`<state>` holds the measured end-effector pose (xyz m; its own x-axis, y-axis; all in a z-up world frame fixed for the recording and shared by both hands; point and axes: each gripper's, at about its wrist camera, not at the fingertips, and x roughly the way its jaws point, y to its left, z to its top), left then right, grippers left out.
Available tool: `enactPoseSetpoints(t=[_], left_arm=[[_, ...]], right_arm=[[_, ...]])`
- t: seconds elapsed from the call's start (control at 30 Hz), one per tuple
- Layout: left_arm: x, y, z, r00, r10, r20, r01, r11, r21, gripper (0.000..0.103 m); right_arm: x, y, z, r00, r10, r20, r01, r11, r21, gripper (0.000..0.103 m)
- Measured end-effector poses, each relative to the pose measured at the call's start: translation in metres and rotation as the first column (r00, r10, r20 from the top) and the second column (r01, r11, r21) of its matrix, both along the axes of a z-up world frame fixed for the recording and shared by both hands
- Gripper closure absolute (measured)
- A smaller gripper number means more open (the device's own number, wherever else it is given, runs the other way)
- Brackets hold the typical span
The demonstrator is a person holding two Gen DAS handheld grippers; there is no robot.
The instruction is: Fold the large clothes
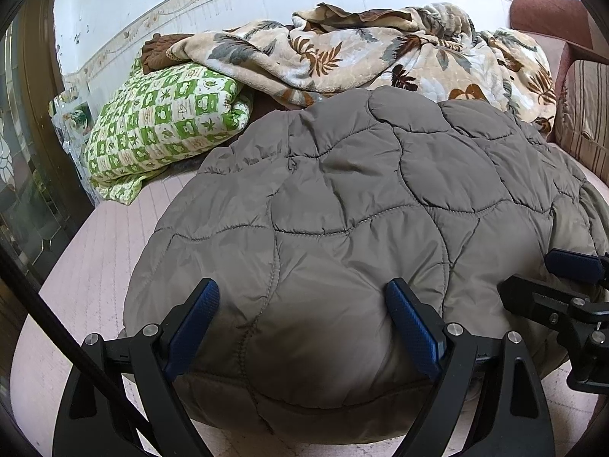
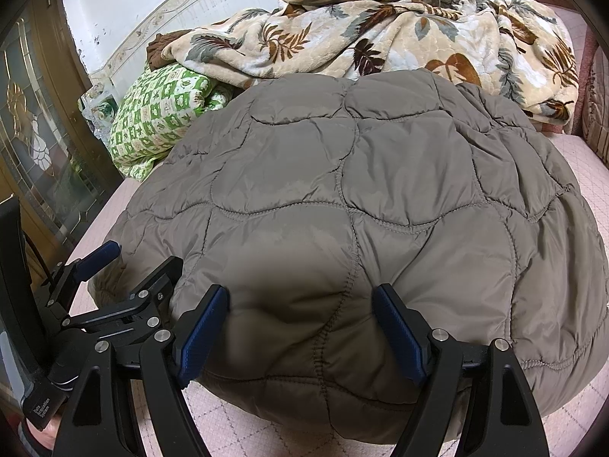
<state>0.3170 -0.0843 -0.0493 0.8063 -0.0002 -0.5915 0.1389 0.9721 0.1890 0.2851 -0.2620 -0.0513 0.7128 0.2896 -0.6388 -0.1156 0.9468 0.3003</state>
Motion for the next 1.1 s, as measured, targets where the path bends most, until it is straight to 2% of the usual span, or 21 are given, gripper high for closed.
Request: enactPoseSetpoints(t=[0.13,0.27,0.43,0.57,0.63,0.7,0.83,0.93,1.03,1.1], left_arm=[[-0.001,0.001,0.004,1.0,-0.008,0.008,0.008,1.0,-0.004,0.014],[-0.003,0.018,0.025,0.999,0.003,0.044,0.001,0.996,-0.089,0.014],[0.005,0.052,0.038,0.994,0.092,0.054,-0.083,0.985,-0.152,0.014],[0.026,0.083,0.027,0.98,0.193,-0.049,-0.199,0.962,-0.186,0.014],[0.037,0.093,0.016,0.969,0.205,-0.139,-0.232,0.948,-0.218,0.014],[0.043,0.095,0.007,0.962,0.194,-0.193,-0.236,0.945,-0.228,0.014],[0.04,0.092,0.011,0.967,0.195,-0.164,-0.226,0.954,-0.199,0.014],[0.037,0.101,0.02,0.971,0.191,-0.142,-0.222,0.944,-0.245,0.014],[0.034,0.114,0.027,0.967,0.226,-0.119,-0.25,0.934,-0.256,0.014],[0.037,0.126,0.027,0.959,0.243,-0.142,-0.274,0.924,-0.266,0.014]], right_arm=[[-0.002,-0.001,0.002,1.0,0.0,0.008,0.0,1.0,0.014,0.02],[-0.011,-0.014,0.014,0.998,0.003,0.063,-0.011,0.993,0.119,0.02],[-0.02,-0.048,0.033,0.986,-0.107,0.129,0.083,0.981,0.175,0.02],[-0.016,-0.08,0.025,0.972,-0.228,0.056,0.214,0.96,0.182,0.019],[-0.012,-0.089,0.012,0.97,-0.241,-0.015,0.238,0.947,0.217,0.02],[-0.007,-0.093,0.001,0.971,-0.229,-0.066,0.238,0.941,0.239,0.02],[-0.008,-0.087,0.008,0.973,-0.225,-0.047,0.23,0.951,0.207,0.019],[-0.014,-0.097,0.016,0.97,-0.241,-0.008,0.235,0.934,0.268,0.019],[-0.017,-0.108,0.021,0.956,-0.292,0.006,0.282,0.927,0.247,0.019],[-0.021,-0.119,0.021,0.951,-0.311,-0.002,0.3,0.918,0.259,0.019]])
